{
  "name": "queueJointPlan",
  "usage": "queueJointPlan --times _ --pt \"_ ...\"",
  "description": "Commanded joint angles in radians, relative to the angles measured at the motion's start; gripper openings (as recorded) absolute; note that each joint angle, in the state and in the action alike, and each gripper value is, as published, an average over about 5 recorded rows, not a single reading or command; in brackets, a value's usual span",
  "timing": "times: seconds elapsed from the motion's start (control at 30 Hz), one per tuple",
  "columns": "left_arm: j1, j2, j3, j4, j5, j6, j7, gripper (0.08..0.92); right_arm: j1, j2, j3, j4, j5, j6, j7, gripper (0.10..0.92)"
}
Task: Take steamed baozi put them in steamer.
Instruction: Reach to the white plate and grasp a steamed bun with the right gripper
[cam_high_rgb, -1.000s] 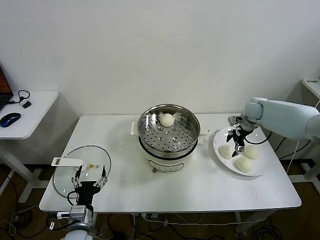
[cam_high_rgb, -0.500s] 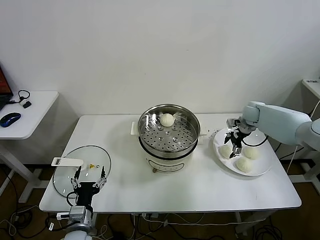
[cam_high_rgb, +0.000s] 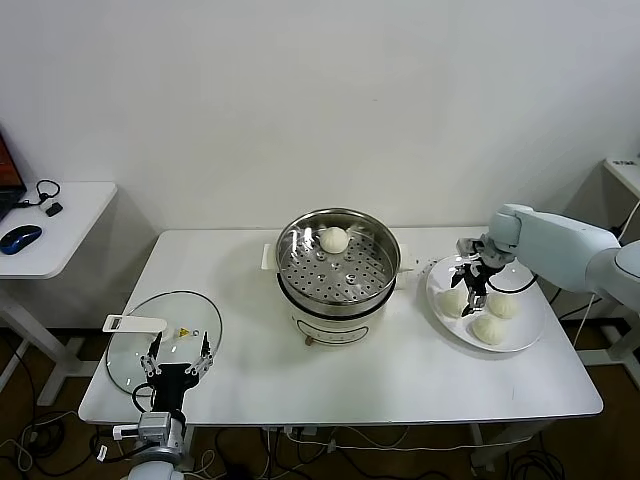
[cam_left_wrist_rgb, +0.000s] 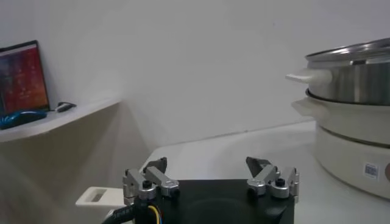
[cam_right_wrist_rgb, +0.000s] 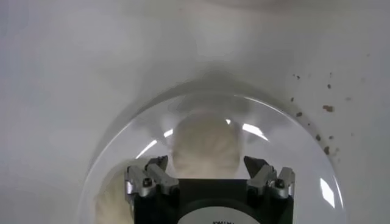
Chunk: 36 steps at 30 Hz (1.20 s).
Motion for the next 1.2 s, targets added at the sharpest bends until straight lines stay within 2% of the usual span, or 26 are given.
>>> queueJointPlan --times 0.03,0.37,0.77,0.9,1.03,1.2 --pt "-0.003 -0.024 0.000 0.003 0.000 0.001 0.000 0.823 -0.013 0.006 0.015 -0.025 -0.006 0.012 -0.006 0.823" --pt "-0.005 -0.025 -0.001 0.004 -0.002 0.001 0.000 0.823 -0.019 0.012 0.014 -0.029 -0.011 0.018 -0.011 0.807" --pt "-0.005 -0.026 -0.001 0.000 -0.002 0.002 0.000 0.823 -0.007 0.015 0.012 -0.025 -0.020 0.021 -0.017 0.663" --pt "-0.005 -0.026 -0.001 0.001 -0.002 0.001 0.000 0.823 0.001 0.013 0.012 -0.022 -0.023 0.022 -0.018 0.649" --pt "-0.004 -0.026 -0.002 -0.002 -0.003 0.001 0.000 0.823 0.031 0.001 -0.003 0.017 -0.019 0.021 -0.019 0.645" --pt "-0.004 -0.024 -0.001 -0.003 -0.004 0.001 -0.001 0.823 0.150 -0.024 -0.090 0.139 0.022 0.012 -0.020 0.645"
